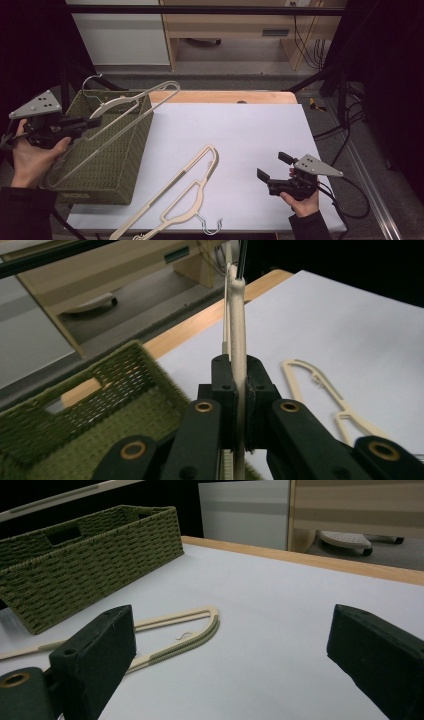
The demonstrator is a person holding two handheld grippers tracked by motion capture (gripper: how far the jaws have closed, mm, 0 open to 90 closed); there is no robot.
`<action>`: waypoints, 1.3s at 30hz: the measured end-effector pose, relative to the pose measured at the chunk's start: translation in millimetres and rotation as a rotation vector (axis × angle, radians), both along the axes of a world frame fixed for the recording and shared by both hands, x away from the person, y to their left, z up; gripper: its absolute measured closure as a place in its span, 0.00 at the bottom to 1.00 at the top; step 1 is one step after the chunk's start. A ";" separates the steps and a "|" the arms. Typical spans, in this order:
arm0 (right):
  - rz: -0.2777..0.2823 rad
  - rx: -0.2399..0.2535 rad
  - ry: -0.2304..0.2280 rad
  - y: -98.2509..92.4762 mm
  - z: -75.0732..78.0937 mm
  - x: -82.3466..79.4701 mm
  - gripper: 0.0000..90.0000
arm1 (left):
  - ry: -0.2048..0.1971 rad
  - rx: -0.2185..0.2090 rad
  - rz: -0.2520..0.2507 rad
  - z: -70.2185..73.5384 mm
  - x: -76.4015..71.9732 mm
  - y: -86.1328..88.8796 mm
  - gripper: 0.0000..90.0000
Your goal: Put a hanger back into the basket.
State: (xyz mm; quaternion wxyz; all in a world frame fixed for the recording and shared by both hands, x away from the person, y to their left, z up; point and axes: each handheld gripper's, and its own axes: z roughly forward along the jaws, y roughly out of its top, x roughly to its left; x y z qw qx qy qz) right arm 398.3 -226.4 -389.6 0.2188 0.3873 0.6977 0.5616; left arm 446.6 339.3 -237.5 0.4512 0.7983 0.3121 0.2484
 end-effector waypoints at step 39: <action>0.002 -0.028 0.022 2.2 -5.6 3.6 0.05 | 0.193 -0.015 0.182 -85.4 63.0 86.5 0.95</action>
